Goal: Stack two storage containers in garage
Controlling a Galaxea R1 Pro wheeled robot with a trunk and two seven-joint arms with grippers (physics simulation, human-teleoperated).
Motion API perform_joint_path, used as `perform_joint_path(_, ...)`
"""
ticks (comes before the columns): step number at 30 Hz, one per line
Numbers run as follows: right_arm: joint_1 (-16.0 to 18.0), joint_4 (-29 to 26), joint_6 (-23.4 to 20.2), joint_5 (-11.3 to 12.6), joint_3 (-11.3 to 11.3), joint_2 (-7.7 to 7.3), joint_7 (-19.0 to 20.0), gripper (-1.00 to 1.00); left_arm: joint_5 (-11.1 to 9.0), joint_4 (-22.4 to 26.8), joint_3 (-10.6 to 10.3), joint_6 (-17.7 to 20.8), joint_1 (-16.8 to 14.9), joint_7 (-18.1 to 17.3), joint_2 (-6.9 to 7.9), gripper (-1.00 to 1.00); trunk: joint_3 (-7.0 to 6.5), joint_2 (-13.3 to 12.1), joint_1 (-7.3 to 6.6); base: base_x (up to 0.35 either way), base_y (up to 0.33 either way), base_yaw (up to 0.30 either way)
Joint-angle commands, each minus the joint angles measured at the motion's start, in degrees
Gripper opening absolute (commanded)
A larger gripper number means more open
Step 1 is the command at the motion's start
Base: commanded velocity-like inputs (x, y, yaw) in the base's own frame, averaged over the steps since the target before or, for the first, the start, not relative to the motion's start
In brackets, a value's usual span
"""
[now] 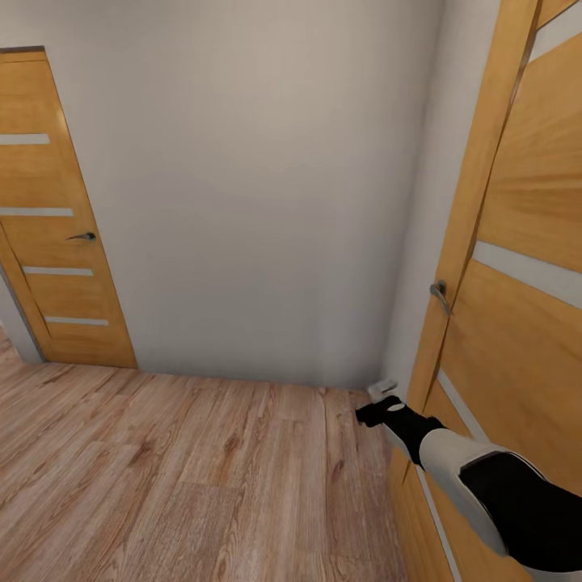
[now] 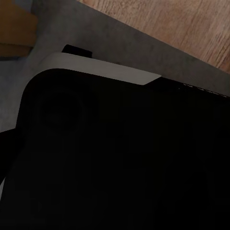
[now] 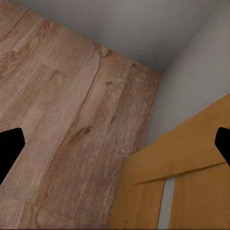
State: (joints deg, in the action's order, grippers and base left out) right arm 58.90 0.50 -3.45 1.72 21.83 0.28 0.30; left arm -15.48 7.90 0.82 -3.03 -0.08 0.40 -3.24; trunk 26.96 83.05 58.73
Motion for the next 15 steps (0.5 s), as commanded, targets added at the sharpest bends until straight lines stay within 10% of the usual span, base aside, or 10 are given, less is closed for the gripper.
perform_joint_path(1, -0.2, 0.6, 0.1, 0.2, 0.4, -0.12, 1.2, 1.00, -0.3, 0.0, 0.1, -0.1, 0.0, 0.0, -0.02, 1.00, 0.06, 0.0, 0.00, 0.000, 0.000, 0.000)
perform_joint_path(6, -4.4, 1.3, 0.2, 0.2, 0.4, -0.80, 4.9, 1.00, -0.3, 0.0, 0.1, -0.1, 0.0, 0.0, -0.02, 1.00, 0.06, 0.0, 0.00, 0.000, 0.000, 0.000)
perform_joint_path(15, -24.8, 1.4, 0.6, 0.3, 0.3, -4.87, 12.2, 1.00, -0.3, -0.1, 0.0, -0.1, 0.0, 0.0, -0.02, 1.00, 0.06, 0.0, 0.00, 0.000, 0.000, 0.000)
